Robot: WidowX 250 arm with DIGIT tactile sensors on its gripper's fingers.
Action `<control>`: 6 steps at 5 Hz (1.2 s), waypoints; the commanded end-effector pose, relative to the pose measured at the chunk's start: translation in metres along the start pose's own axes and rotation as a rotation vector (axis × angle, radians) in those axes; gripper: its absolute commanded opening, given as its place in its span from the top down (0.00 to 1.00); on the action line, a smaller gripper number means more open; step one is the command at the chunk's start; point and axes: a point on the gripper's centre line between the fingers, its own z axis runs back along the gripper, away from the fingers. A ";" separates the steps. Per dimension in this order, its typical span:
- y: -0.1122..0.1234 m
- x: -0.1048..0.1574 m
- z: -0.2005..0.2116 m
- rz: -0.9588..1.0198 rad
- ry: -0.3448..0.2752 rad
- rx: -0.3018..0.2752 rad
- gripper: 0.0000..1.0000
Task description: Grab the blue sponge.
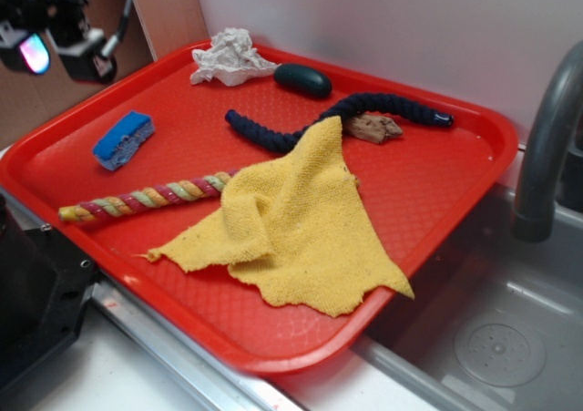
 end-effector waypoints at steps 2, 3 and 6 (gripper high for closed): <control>-0.034 0.042 -0.088 -0.041 0.021 0.007 0.00; -0.049 0.043 -0.088 -0.070 0.019 0.012 0.00; -0.070 0.019 0.005 -0.132 -0.129 -0.063 1.00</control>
